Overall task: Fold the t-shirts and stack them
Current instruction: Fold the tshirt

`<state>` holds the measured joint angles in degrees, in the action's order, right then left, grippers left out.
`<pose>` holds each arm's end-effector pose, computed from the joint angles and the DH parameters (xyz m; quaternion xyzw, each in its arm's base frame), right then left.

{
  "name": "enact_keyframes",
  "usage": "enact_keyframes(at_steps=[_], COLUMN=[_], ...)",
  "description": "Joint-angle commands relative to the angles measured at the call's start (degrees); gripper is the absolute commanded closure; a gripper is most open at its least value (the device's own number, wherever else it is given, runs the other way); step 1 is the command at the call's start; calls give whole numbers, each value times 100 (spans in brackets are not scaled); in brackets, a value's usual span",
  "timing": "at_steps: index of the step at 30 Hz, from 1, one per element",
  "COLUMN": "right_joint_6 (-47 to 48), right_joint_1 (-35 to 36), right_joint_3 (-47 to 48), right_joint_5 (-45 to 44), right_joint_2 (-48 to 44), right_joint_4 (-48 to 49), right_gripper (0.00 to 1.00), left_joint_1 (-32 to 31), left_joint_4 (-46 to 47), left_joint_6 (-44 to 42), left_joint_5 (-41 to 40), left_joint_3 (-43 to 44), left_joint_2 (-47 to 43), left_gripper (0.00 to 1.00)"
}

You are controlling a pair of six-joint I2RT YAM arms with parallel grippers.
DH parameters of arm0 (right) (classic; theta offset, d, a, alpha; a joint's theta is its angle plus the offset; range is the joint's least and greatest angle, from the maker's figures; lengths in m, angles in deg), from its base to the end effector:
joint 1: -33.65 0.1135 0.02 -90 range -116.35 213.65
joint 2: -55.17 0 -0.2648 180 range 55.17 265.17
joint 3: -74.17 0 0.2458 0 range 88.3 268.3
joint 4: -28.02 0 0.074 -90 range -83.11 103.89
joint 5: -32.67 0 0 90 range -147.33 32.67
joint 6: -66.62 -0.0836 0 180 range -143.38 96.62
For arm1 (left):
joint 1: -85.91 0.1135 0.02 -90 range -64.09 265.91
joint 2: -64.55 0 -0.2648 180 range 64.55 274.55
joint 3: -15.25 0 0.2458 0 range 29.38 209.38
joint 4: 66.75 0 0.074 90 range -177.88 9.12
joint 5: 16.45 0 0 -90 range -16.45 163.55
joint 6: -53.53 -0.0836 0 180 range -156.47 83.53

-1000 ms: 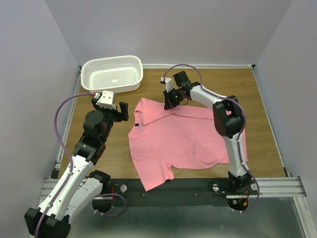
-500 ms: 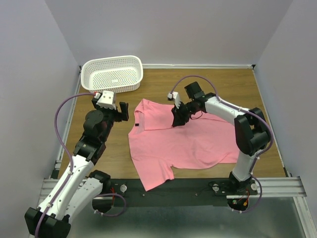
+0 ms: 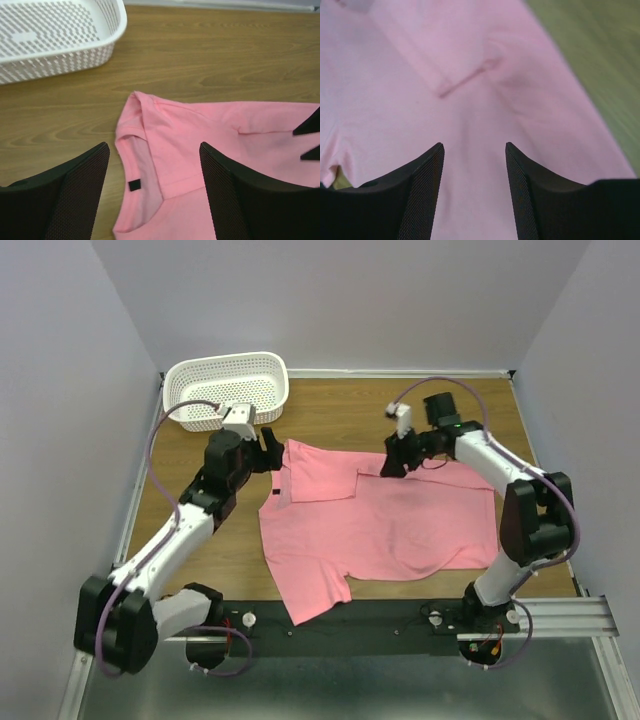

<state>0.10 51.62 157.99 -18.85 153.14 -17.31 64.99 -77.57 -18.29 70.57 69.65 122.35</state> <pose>0.3320 0.1624 0.1955 -0.4035 0.8212 0.3056 0.2635 0.2602 -0.0948 0.2843 0.0029 0.7891 -0.1861 0.5854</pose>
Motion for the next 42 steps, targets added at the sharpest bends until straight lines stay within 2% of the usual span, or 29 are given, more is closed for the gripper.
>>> enact_keyframes(at_steps=[1,3,4,6,9,16,19,21,27,30,32,33,34,38,42], right_joint_6=[-757,-775,-793,-706,-617,-573,-599,-617,-635,-652,-678,-696,-740,-880,-1039], right_joint_1=[-1231,-1637,-2031,-2376,-3271,-4249,-4329,-4346,-4425,-4478,-4513,-4531,-4566,-4680,-4724], right_joint_3=[-157,-323,-385,-569,-746,-773,-764,-746,-676,-641,-623,-615,-615,-580,-501], right_joint_5=[-190,-253,-271,-341,-227,238,283,300,204,151,38,-24,-94,-472,-709], right_joint_2=[-322,-410,-498,-577,-648,-376,-323,-331,-332,-305,-296,-288,-279,-182,106], right_joint_4=[377,395,395,395,422,422,422,422,422,422,422,439,474,632,834], right_gripper=[41,41,41,41,41,42,42,42,42,42,42,42,42,42,43], left_joint_1=[71,80,80,80,80,80,80,80,80,89,80,80,80,80,89], left_joint_4=[424,442,434,538,609,583,574,574,565,565,574,574,600,706,829], left_joint_6=[1108,1179,1214,1259,1276,1346,1355,1347,1312,1285,1268,1259,1259,1241,1224], left_joint_5=[553,527,475,343,-95,-255,-431,-519,-528,-466,-457,-466,-510,-607,-730], left_joint_3=[603,1120,1289,1640,1983,2520,2626,2696,2793,2846,2855,2855,2846,2714,2495], left_joint_2=[1520,2493,2795,3444,4026,4898,5083,5180,5382,5452,5461,5435,5391,5172,4917], left_gripper=[23,27,28,31,32,37,39,45,46,55,65,72,86,92,92])
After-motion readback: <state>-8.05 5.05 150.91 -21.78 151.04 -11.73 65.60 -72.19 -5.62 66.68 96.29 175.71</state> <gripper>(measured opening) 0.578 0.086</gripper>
